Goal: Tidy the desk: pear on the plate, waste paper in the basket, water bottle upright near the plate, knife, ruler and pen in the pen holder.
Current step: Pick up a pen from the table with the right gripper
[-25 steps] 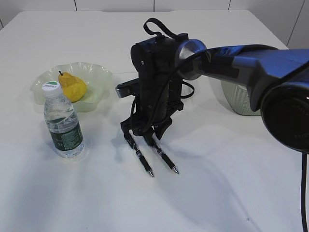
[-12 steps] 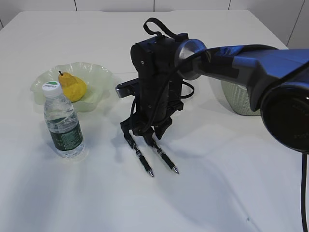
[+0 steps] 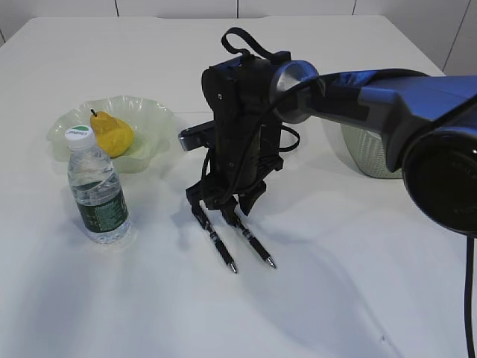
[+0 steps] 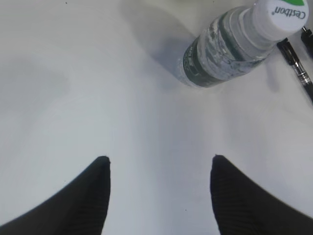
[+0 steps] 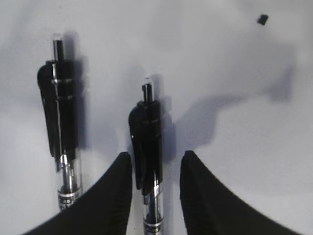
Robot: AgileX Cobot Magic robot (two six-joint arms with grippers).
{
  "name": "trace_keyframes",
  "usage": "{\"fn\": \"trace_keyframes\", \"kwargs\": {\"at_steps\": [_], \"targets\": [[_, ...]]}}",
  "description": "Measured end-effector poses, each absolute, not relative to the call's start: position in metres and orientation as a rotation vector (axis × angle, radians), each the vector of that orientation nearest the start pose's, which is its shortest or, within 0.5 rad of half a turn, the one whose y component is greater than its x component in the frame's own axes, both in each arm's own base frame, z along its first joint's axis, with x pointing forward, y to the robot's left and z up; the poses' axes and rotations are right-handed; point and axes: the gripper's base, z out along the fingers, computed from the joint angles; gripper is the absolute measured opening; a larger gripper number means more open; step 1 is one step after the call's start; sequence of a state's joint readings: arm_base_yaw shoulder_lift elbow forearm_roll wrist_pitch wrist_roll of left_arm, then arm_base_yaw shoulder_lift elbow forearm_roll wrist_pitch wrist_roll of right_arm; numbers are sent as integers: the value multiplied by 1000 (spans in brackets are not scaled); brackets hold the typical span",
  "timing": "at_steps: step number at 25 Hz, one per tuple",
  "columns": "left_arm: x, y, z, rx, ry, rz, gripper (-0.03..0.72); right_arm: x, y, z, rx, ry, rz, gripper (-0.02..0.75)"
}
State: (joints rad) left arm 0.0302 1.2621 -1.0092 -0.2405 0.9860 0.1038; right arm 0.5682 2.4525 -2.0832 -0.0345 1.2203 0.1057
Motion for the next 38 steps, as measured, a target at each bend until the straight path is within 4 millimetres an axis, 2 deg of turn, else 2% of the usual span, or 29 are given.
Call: {"fn": "trace_keyframes", "kwargs": {"at_steps": [12, 20, 25, 34, 38], "targets": [[240, -11, 303, -23, 2697, -271, 456, 420, 265, 125, -722, 2993, -19, 247], [240, -11, 303, -23, 2697, -271, 456, 420, 265, 125, -722, 2993, -20, 127], [240, -11, 303, -23, 2695, -270, 456, 425, 268, 131, -714, 2964, -4, 103], [240, -11, 303, -23, 2695, -270, 456, 446, 280, 196, -659, 2740, 82, 102], [240, -11, 303, -23, 2695, -270, 456, 447, 279, 226, -640, 2670, 104, 102]]}}
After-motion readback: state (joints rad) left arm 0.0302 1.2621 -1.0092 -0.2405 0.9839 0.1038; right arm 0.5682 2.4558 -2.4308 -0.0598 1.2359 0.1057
